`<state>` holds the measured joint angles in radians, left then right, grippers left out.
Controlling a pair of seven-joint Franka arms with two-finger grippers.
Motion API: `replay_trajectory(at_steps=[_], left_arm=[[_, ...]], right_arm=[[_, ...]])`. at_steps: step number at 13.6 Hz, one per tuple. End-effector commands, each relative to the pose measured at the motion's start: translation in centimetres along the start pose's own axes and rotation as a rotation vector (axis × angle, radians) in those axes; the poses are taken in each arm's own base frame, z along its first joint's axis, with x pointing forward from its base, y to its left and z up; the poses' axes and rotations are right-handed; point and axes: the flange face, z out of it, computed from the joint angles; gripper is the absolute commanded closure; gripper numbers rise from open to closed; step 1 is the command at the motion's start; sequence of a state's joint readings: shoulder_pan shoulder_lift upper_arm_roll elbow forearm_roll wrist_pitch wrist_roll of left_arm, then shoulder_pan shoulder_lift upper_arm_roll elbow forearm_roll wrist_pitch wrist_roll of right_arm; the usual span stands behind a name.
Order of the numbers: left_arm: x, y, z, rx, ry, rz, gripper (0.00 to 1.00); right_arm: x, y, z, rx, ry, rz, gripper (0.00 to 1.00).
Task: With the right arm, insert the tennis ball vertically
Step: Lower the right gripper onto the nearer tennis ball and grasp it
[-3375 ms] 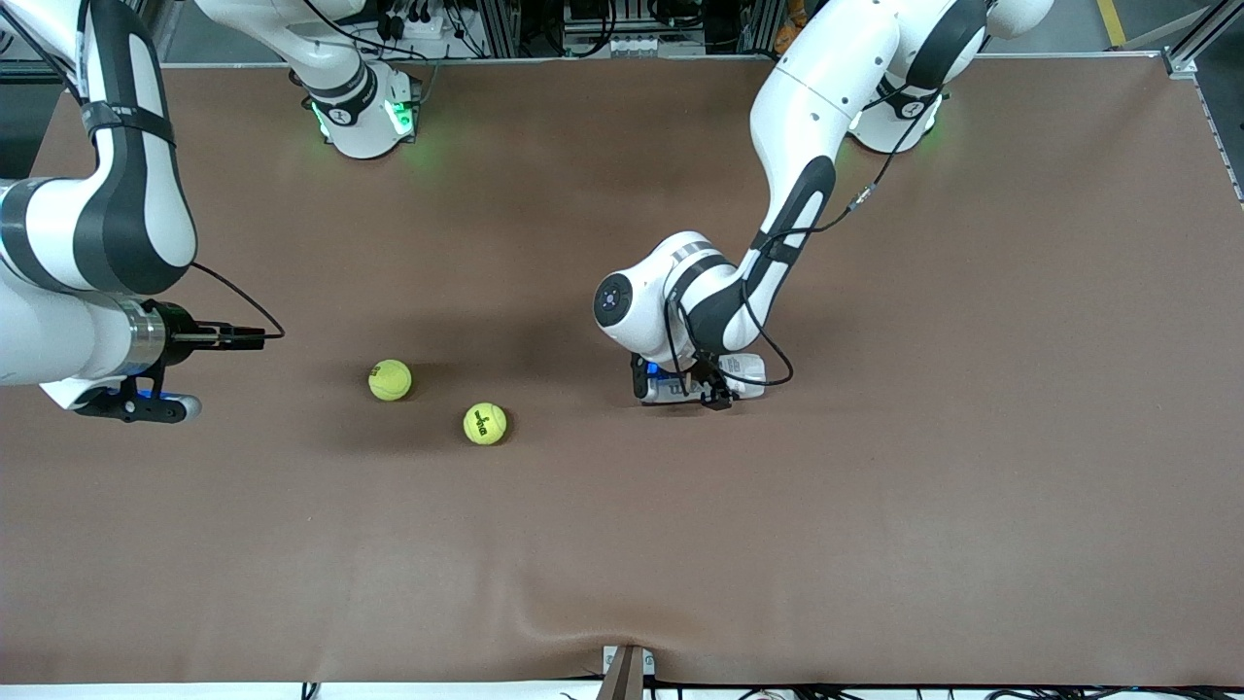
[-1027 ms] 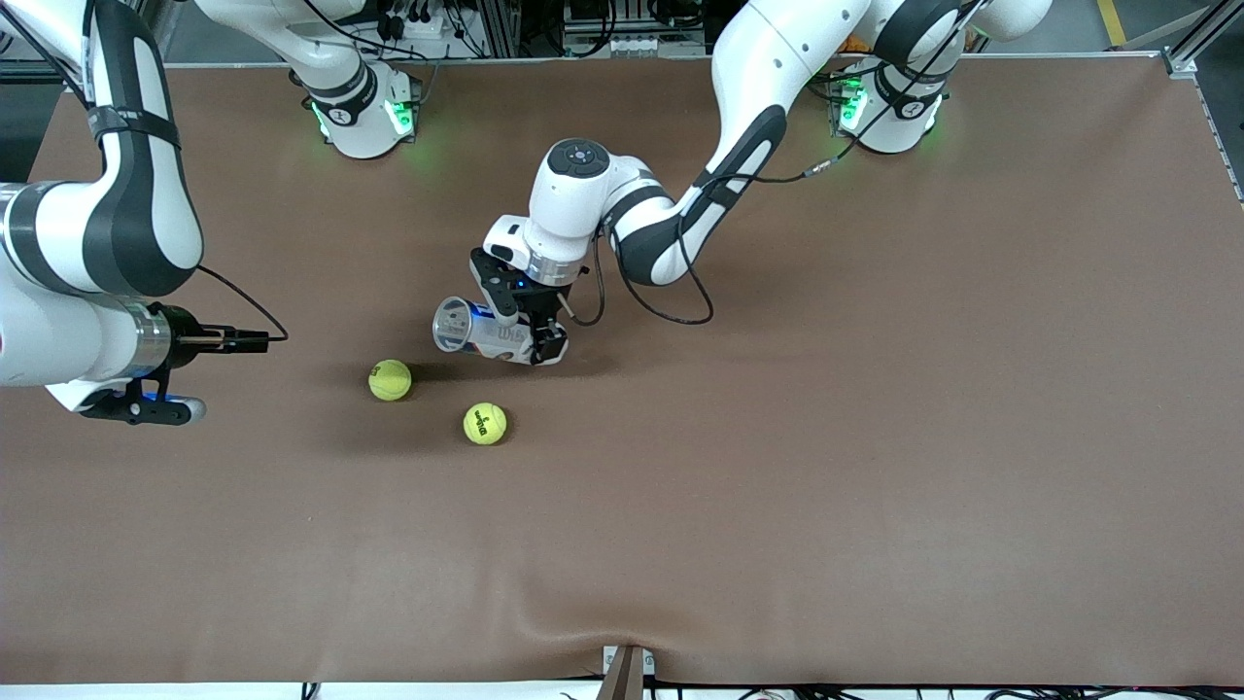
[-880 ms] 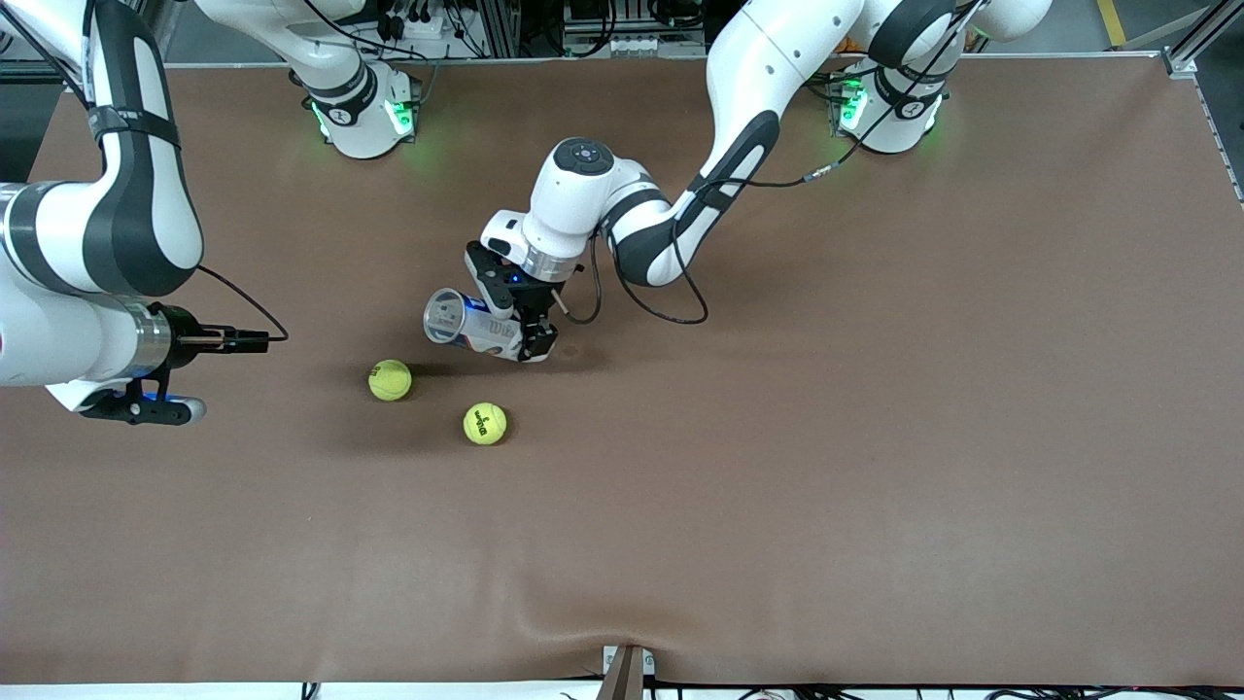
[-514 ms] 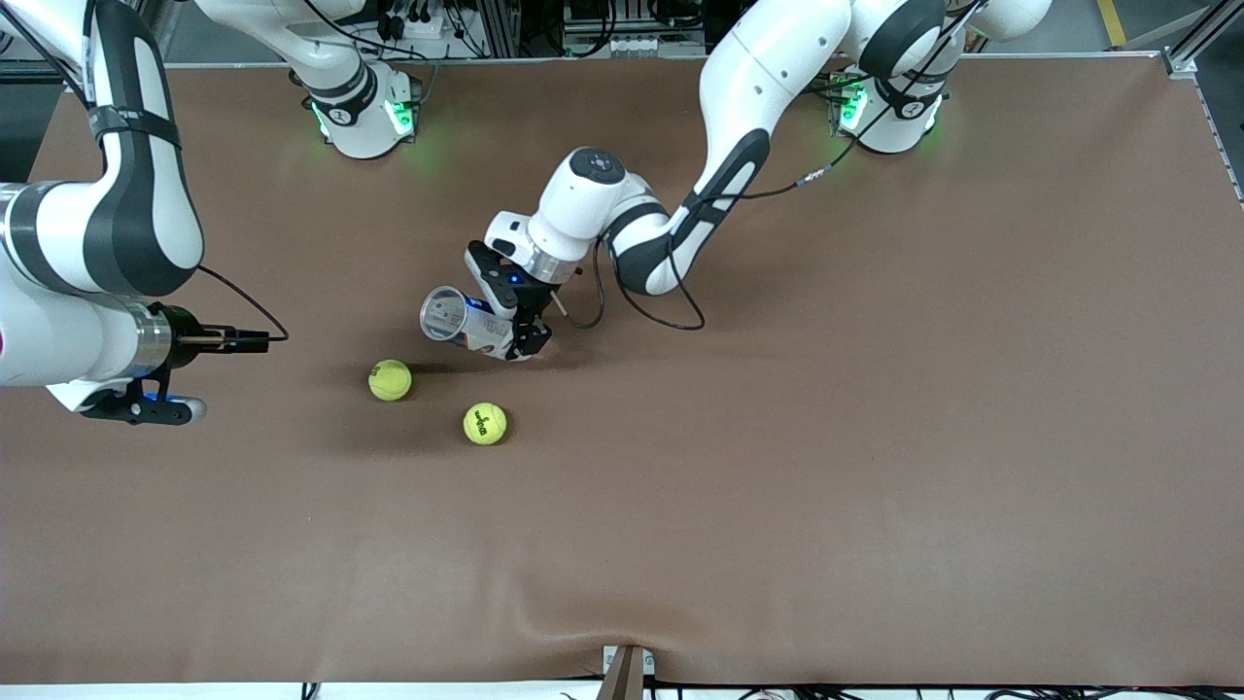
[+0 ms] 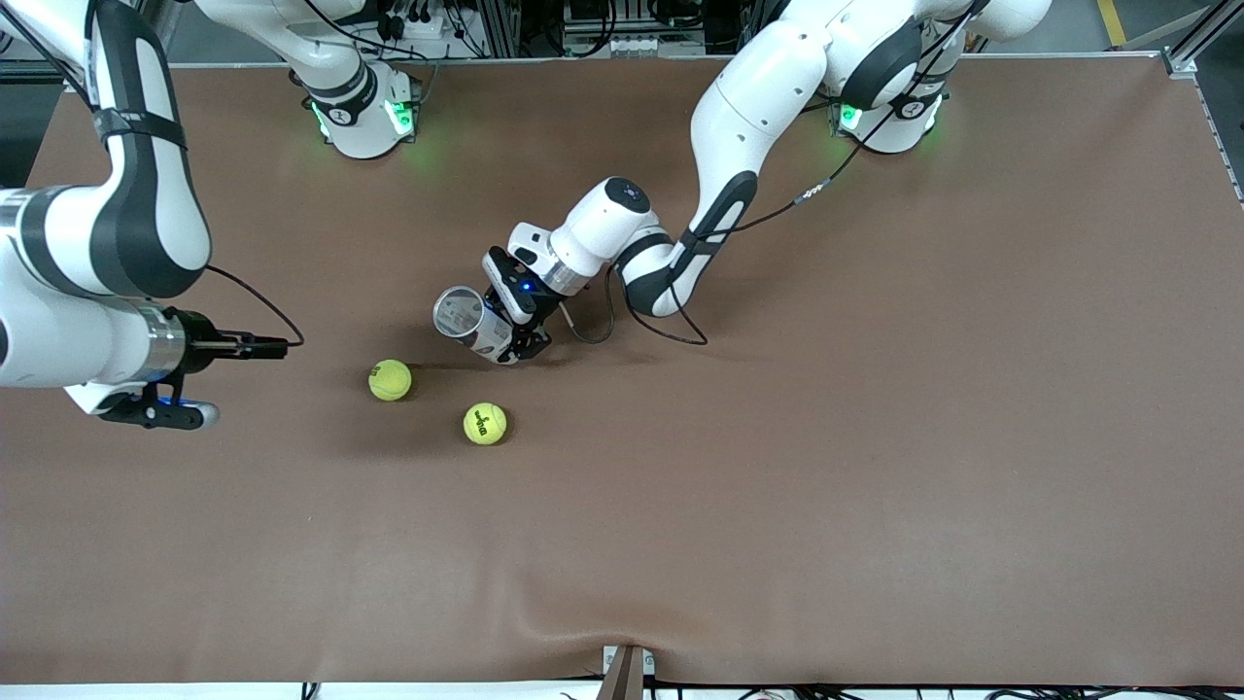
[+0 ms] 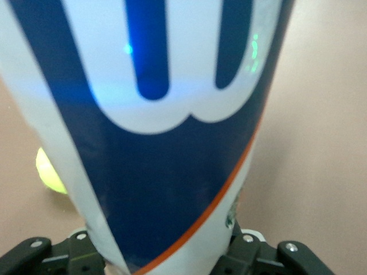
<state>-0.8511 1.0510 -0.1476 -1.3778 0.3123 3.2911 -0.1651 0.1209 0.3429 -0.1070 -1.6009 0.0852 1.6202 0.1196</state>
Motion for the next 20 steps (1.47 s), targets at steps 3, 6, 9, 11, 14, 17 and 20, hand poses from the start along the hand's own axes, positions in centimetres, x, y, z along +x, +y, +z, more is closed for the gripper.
replay_trajectory(at_steps=[3,6,9,11,14,17,20], left_arm=[[-3.0,-1.4,1.0,0.0,0.117,-0.006,0.26],[-3.6,-1.6,0.6,-0.007,0.146,-0.01,0.26],[-5.1,-2.8,0.2,-0.005,0.133,0.011,0.26],[-6.0,-3.6,0.0,-0.004,0.112,0.027,0.26],[-6.8,-5.7,-0.6,0.0,0.094,0.077,0.26],[-7.5,-6.8,-0.8,0.001,0.08,0.095,0.26],[-7.6,-7.4,-1.0,0.005,0.08,0.095,0.27]], right_arm=[[0.0,-4.3,5.2,0.005,0.072,0.07,0.0],[0.3,-5.9,8.4,0.013,0.136,0.095,0.0],[0.4,-6.0,12.1,0.021,0.202,0.091,0.0],[0.6,-5.8,15.0,0.024,0.244,0.094,0.0],[0.9,-5.7,17.5,0.018,0.242,0.096,0.0],[0.9,-6.9,19.3,0.039,0.208,0.109,0.0],[0.8,-8.2,21.0,0.063,0.19,0.123,0.0]])
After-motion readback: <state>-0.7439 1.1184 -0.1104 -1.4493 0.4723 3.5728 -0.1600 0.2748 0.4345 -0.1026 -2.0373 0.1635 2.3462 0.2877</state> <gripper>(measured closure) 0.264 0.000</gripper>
